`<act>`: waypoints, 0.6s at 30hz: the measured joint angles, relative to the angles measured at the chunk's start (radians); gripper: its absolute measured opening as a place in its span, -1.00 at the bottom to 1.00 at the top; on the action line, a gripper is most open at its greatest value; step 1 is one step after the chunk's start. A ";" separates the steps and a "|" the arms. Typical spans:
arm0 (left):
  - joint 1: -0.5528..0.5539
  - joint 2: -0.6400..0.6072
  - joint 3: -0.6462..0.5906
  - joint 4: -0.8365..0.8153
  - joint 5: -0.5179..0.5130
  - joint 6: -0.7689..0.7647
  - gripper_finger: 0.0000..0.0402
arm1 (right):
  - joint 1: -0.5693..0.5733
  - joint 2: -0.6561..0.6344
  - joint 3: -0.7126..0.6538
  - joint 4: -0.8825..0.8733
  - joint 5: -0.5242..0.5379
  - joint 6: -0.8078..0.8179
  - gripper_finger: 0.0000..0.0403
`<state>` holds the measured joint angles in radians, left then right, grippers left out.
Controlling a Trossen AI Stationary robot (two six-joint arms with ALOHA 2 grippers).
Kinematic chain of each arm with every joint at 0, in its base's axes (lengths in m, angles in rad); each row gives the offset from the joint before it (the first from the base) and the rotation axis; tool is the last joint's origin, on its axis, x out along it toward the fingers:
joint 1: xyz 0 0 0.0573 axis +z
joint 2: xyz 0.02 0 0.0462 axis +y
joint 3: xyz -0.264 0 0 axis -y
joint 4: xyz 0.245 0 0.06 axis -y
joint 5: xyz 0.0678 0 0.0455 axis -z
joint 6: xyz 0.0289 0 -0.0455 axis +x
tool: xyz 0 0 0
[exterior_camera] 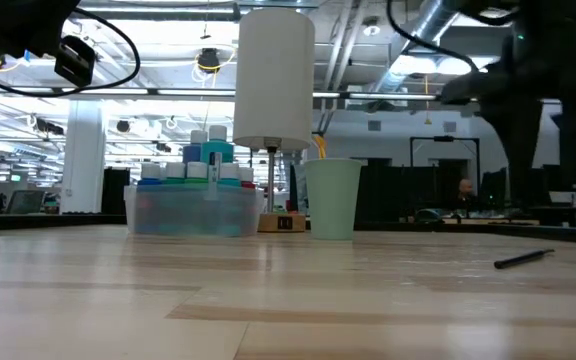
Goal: Pick & Place Paint Supplies
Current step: Put the top silver paint brush into the green cup
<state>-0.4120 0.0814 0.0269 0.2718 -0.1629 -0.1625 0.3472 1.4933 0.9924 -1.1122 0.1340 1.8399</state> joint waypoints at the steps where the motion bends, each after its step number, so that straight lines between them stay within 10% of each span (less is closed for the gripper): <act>1: 0.000 0.000 0.000 0.000 0.001 0.000 -0.99 | 0.016 0.000 -0.025 0.065 -0.006 0.048 0.03; 18: 0.000 0.000 0.000 0.008 0.001 0.000 -0.99 | 0.041 0.000 -0.202 0.338 0.004 0.359 -0.12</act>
<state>-0.4122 0.0814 0.0269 0.2797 -0.1616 -0.1626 0.3878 1.4933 0.7905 -0.7742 0.1382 2.1988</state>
